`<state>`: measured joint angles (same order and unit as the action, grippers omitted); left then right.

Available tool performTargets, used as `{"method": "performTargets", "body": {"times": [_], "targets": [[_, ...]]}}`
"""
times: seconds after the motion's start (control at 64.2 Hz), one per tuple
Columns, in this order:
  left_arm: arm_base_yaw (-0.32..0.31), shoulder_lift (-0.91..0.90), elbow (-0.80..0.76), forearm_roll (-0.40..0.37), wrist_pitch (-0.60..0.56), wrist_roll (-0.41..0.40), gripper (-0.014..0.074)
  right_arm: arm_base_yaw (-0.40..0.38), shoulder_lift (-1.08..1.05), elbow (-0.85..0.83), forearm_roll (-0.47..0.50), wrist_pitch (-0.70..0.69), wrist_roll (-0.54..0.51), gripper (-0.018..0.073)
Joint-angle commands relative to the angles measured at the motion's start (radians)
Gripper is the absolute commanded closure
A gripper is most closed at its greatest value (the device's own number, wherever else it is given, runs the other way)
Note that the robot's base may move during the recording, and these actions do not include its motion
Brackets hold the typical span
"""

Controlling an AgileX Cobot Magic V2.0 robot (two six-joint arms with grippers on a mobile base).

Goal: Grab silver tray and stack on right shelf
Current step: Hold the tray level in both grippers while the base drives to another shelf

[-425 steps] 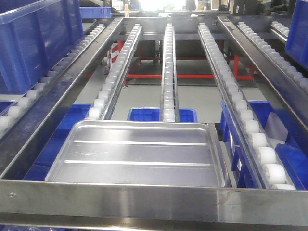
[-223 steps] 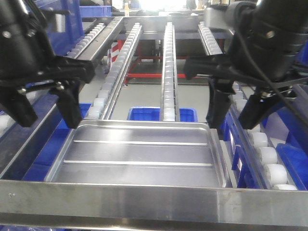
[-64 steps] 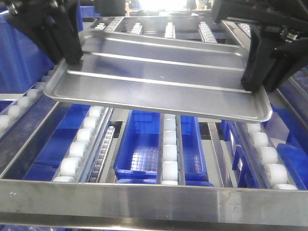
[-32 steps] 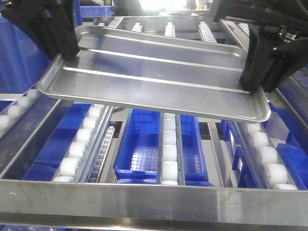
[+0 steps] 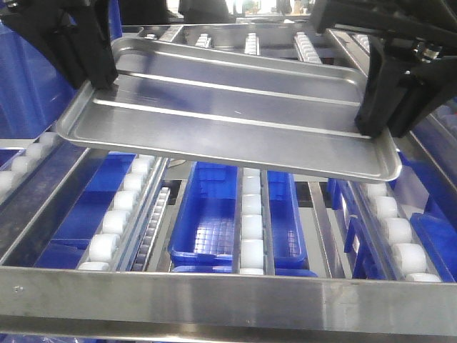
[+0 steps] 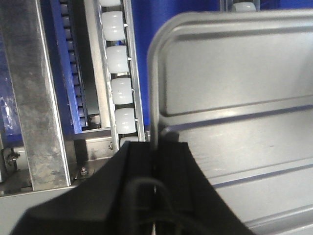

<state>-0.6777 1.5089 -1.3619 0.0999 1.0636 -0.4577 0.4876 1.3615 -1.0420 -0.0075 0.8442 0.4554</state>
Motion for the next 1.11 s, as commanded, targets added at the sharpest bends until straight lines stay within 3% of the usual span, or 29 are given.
{"method": "performTargets", "body": {"times": [0.0, 1.089], "targets": [[-0.008, -0.043, -0.035, 0.018, -0.024, 0.005, 0.0691, 0.000, -0.036, -0.027, -0.018, -0.033, -0.025, 0.0503], [-0.008, -0.043, -0.035, 0.018, -0.024, 0.005, 0.0691, 0.000, -0.036, -0.027, -0.018, -0.033, -0.025, 0.0503]]}}
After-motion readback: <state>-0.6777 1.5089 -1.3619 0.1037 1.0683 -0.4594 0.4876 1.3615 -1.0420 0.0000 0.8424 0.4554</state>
